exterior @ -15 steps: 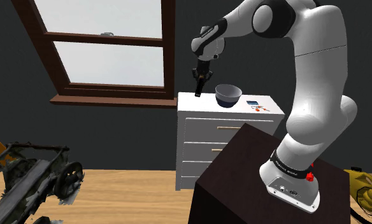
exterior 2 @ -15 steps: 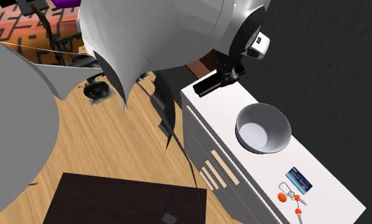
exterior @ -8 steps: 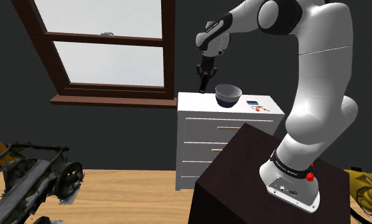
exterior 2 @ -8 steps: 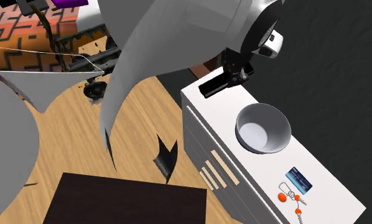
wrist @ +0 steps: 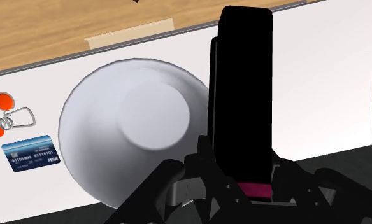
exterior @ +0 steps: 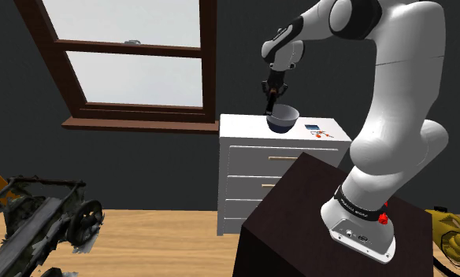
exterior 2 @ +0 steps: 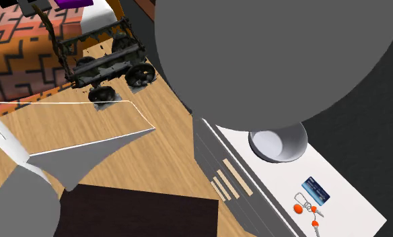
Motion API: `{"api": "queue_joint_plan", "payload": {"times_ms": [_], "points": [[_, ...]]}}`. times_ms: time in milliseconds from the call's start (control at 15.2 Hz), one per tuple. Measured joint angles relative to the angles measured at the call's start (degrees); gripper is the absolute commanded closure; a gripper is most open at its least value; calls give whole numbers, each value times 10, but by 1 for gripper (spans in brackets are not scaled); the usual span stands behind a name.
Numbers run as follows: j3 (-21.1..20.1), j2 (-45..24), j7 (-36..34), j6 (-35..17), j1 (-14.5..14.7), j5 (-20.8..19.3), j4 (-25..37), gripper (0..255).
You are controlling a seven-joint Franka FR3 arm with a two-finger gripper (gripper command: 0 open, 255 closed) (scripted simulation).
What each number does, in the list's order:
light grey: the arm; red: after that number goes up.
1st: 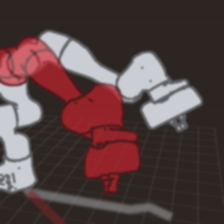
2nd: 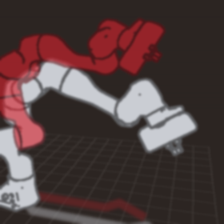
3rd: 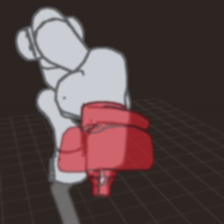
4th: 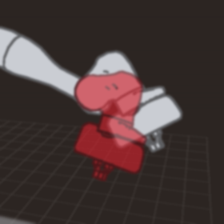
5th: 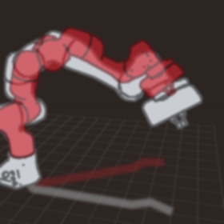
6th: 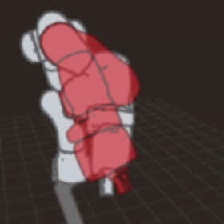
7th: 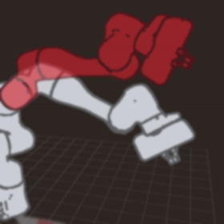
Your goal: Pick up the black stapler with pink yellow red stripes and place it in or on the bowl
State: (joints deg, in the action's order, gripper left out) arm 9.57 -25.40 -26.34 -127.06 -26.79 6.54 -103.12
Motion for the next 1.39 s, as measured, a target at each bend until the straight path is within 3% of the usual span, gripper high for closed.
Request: {"api": "queue_joint_plan", "payload": {"times_ms": [462,1386], "points": [[17,-2,77,-13,-54,10,-14,255],[10,-55,93,-73,-64,24,-22,255]]}}
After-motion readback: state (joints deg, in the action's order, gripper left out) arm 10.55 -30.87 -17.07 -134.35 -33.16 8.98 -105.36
